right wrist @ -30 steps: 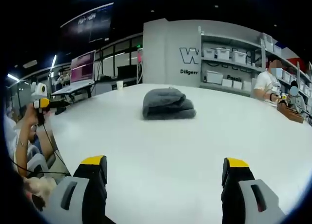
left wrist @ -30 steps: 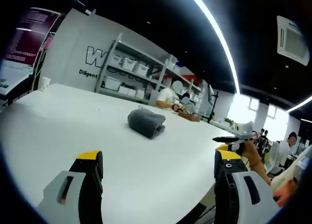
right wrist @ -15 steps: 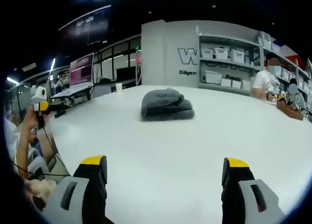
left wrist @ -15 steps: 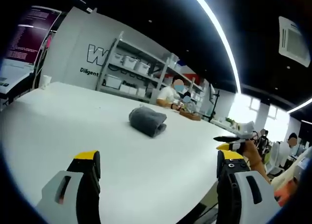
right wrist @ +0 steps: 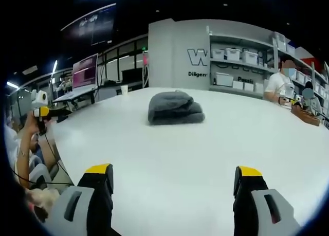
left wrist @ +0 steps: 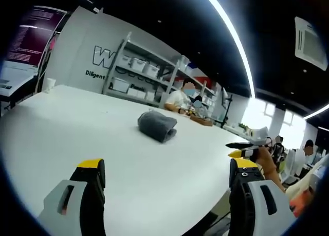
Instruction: Open the folded towel by lifting each exposed corner and separating the folded layers until the towel lies flat within the target outline without major curled edges
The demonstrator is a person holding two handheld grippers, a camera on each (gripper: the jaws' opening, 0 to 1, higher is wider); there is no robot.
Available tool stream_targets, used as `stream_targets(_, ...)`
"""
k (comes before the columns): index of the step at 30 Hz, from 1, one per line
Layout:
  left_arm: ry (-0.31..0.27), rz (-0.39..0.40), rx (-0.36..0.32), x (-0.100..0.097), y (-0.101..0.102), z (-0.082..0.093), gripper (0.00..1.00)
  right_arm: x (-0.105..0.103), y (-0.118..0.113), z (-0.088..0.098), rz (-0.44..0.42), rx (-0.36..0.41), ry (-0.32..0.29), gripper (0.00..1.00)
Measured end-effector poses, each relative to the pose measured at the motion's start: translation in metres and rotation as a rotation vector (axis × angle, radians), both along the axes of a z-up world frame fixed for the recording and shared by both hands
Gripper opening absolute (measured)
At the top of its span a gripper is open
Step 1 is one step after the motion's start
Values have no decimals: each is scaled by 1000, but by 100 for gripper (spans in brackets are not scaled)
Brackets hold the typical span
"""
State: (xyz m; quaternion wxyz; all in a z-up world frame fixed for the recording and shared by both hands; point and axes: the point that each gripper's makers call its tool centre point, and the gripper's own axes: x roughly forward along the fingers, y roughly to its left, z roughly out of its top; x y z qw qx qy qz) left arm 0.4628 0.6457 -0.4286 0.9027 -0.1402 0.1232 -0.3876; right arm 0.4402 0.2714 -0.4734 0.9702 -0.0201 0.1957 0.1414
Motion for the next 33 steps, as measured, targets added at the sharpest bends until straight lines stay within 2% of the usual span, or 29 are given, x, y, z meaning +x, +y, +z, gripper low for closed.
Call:
stream_targets(7,13,10,11,-1,4,-7,99,0,2,-5,11,-11,19,97)
stream_targets(13,20,19,26,-2,2,-10,99,-2,1,-2,8,-5,12,97)
stream_targets(33,9,48,34,-1,5,-4,99,-4,5,-2,23,6,20,97)
